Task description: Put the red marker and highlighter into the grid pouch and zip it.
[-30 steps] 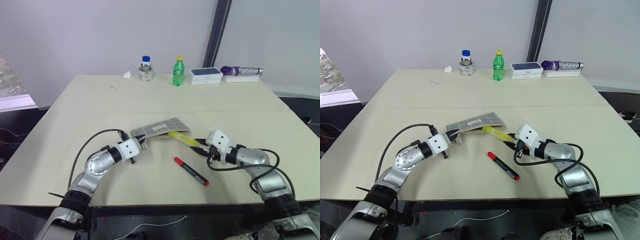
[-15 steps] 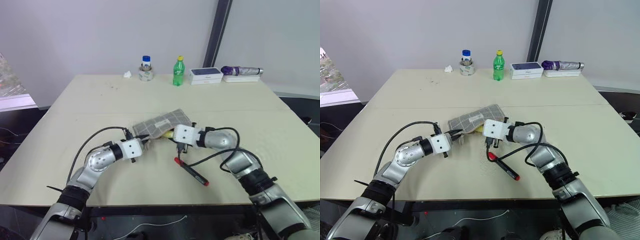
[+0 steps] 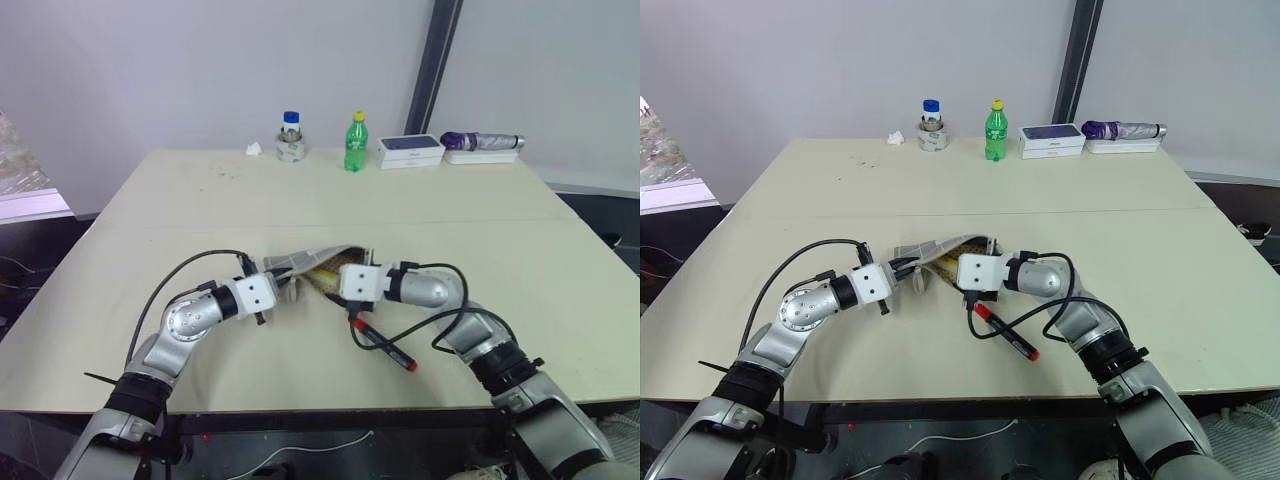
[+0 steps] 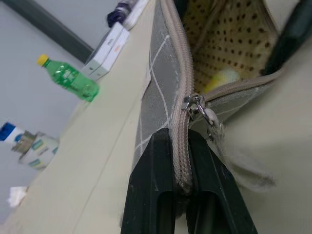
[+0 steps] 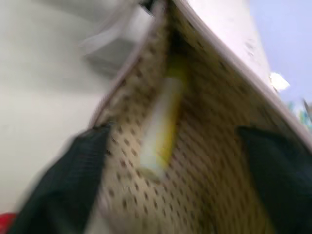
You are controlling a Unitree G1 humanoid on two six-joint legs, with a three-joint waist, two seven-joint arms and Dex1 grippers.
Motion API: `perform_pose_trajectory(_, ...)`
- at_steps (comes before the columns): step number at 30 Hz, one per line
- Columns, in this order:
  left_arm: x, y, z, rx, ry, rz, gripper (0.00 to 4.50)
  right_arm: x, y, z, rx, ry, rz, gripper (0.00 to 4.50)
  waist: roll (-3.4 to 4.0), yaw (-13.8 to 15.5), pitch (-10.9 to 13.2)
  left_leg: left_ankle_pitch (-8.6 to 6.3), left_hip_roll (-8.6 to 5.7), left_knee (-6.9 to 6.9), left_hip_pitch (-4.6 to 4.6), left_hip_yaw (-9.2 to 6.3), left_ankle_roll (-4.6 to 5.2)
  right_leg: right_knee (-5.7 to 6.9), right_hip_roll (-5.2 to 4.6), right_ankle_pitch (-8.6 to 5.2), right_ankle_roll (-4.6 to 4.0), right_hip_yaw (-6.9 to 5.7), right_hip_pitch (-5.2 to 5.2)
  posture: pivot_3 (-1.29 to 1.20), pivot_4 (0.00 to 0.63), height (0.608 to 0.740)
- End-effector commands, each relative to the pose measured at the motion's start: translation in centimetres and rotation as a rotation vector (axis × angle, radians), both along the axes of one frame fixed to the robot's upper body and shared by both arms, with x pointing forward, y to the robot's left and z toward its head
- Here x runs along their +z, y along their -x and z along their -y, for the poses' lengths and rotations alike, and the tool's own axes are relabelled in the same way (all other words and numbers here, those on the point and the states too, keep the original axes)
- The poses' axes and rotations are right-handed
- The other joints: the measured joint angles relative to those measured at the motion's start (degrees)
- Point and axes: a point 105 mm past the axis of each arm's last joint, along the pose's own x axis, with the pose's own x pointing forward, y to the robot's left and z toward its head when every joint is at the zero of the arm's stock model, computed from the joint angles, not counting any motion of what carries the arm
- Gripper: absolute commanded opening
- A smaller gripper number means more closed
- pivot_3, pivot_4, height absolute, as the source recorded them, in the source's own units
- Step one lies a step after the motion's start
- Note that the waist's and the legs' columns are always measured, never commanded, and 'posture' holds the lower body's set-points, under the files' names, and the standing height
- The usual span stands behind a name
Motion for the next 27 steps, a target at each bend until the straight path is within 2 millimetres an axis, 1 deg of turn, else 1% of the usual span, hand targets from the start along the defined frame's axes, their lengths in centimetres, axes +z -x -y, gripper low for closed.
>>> perform_pose_trajectory(1,1.5,-0.2,-1.2,0.045,0.051,0.047,0.0,2.9,2.2,0.0,0.067,-0.172,-0.07,4.47,0.0,0.1,0.0,0.0,0.0,0.01,0.0,0.0,0.0,0.0,0.0,0.0,0.0,0.0,0.01,0.0,0.15,0.74)
perform_pose_trajectory(3,1.4,-0.3,-1.4,0.056,0.044,0.05,0.0,3.3,3.7,0.5,0.094,-0.258,-0.157,4.47,0.0,0.2,0.0,-0.01,0.01,0.01,0.0,0.0,0.01,-0.02,0.0,0.0,0.0,-0.01,0.03,0.0,0.15,0.74)
perform_pose_trajectory(4,1.3,-0.3,-1.5,0.061,0.039,0.051,0.0,3.2,4.4,1.2,0.093,-0.298,-0.21,4.47,0.0,0.3,0.0,-0.01,0.01,0.01,0.0,-0.01,0.01,-0.03,0.0,0.0,0.0,-0.02,0.04,0.0,0.15,0.74)
perform_pose_trajectory(7,1.1,-0.3,-1.9,0.071,0.015,0.052,0.0,2.1,6.6,3.9,0.066,-0.354,-0.35,4.47,0.0,0.6,0.0,-0.03,0.03,0.03,-0.01,-0.03,0.04,-0.05,-0.04,0.0,0.0,-0.04,0.1,0.0,0.15,0.74)
perform_pose_trajectory(9,1.0,-0.3,-2.2,0.079,0.018,0.05,0.0,0.6,8.0,6.0,0.004,-0.363,-0.439,4.47,0.0,1.0,0.0,-0.03,0.03,0.03,0.0,-0.02,0.05,-0.05,-0.05,0.0,0.0,-0.03,0.09,0.0,0.15,0.74)
perform_pose_trajectory(10,1.0,-0.2,-2.3,0.081,0.018,0.048,0.0,-0.2,8.7,6.6,-0.019,-0.348,-0.474,4.47,-0.01,1.1,0.0,-0.04,0.04,0.02,0.01,-0.03,0.05,-0.05,-0.04,0.0,0.0,-0.03,0.09,0.0,0.15,0.74)
perform_pose_trajectory(12,0.5,0.0,-2.2,0.075,0.007,0.039,0.0,-2.7,10.1,7.5,-0.097,-0.305,-0.536,4.47,-0.01,1.3,0.0,-0.04,0.05,0.02,0.02,-0.02,0.05,-0.05,-0.04,0.0,0.0,-0.03,0.1,0.0,0.15,0.74)
perform_pose_trajectory(13,0.3,0.1,-2.0,0.07,0.004,0.037,0.0,-3.5,10.5,7.7,-0.128,-0.292,-0.537,4.47,-0.02,1.4,0.0,-0.04,0.05,0.02,0.03,-0.02,0.05,-0.05,-0.04,0.0,0.0,-0.03,0.1,0.0,0.15,0.74)
perform_pose_trajectory(14,0.2,0.1,-1.9,0.066,0.002,0.036,0.0,-3.9,10.8,7.9,-0.147,-0.286,-0.534,4.47,-0.02,1.3,0.0,-0.04,0.05,0.02,0.03,-0.02,0.05,-0.05,-0.03,0.0,0.0,-0.03,0.1,0.0,0.15,0.74)
perform_pose_trajectory(16,0.4,0.0,-1.7,0.06,0.002,0.039,0.0,-4.3,11.1,8.3,-0.196,-0.344,-0.559,4.47,-0.02,1.1,0.0,-0.04,0.03,0.03,0.03,0.01,0.05,-0.03,-0.03,0.0,0.0,0.0,0.08,0.0,0.15,0.74)
perform_pose_trajectory(20,0.6,-0.2,-1.4,0.053,0.013,0.038,0.0,-6.1,11.2,9.9,-0.279,-0.269,-0.533,4.47,-0.03,1.4,0.0,-0.03,0.04,0.06,0.05,-0.02,0.04,0.0,-0.02,0.0,0.0,-0.02,0.11,0.0,0.15,0.74)
perform_pose_trajectory(24,0.5,-0.3,-1.3,0.046,0.002,0.038,0.0,-6.9,10.9,9.6,-0.298,-0.271,-0.522,4.47,-0.03,1.4,0.0,-0.03,0.02,0.06,0.04,-0.02,0.05,-0.01,-0.03,0.0,0.0,-0.02,0.12,0.0,0.15,0.74)
perform_pose_trajectory(25,0.5,-0.3,-1.2,0.044,0.001,0.038,0.0,-7.3,11.1,9.5,-0.287,-0.254,-0.526,4.47,-0.03,1.4,0.0,-0.03,0.02,0.05,0.05,-0.02,0.05,-0.01,-0.02,0.0,0.0,-0.02,0.11,0.0,0.15,0.74)
perform_pose_trajectory(26,0.6,-0.3,-1.2,0.043,0.001,0.039,0.0,-7.5,11.2,9.4,-0.278,-0.239,-0.528,3.96,-0.03,1.3,0.0,-0.03,0.02,0.05,0.05,-0.02,0.05,-0.01,-0.01,0.0,0.0,-0.02,0.11,0.0,0.15,0.74)
perform_pose_trajectory(27,0.6,-0.4,-1.1,0.042,0.001,0.039,0.0,-7.7,11.4,9.4,-0.272,-0.227,-0.529,3.69,-0.03,1.3,0.0,-0.03,0.01,0.05,0.05,-0.02,0.04,-0.01,-0.02,0.0,0.0,-0.01,0.11,0.0,0.15,0.74)
